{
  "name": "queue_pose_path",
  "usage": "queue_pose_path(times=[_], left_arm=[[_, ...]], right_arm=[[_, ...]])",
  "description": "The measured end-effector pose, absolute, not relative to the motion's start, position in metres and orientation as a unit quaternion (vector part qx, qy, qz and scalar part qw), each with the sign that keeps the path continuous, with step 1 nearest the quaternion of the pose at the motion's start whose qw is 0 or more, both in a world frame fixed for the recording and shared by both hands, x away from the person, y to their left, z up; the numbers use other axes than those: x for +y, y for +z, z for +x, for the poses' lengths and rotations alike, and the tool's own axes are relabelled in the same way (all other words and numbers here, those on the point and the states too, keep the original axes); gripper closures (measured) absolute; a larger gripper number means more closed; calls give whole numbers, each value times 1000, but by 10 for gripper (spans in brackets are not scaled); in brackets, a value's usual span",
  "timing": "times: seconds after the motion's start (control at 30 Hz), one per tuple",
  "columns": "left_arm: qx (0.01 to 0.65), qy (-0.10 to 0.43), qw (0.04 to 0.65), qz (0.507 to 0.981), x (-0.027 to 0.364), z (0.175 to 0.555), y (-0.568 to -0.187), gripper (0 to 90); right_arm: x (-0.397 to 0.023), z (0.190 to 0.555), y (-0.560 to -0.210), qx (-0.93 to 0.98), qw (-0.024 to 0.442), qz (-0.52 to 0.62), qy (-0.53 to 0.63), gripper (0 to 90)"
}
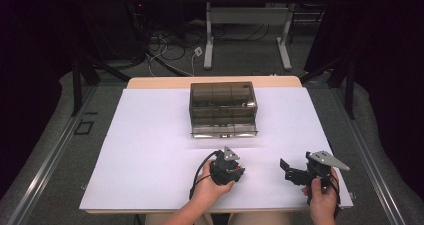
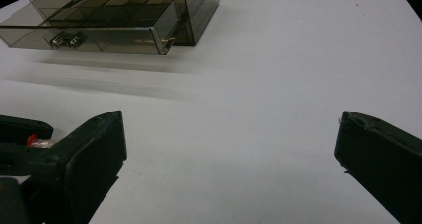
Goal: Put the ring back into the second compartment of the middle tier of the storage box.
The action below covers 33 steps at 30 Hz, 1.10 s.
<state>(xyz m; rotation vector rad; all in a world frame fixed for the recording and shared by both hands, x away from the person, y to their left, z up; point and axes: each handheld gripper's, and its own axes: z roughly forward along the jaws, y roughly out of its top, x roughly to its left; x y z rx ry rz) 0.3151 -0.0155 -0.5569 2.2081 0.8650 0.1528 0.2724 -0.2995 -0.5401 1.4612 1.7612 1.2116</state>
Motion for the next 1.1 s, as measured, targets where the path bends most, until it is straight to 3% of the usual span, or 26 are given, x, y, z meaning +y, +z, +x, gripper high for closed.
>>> queue_pose_path(times=[1.1], left_arm=[[361, 106, 400, 836, 0, 325, -547, 673]], right_arm=[[-299, 273, -541, 651, 270, 546, 454, 0]])
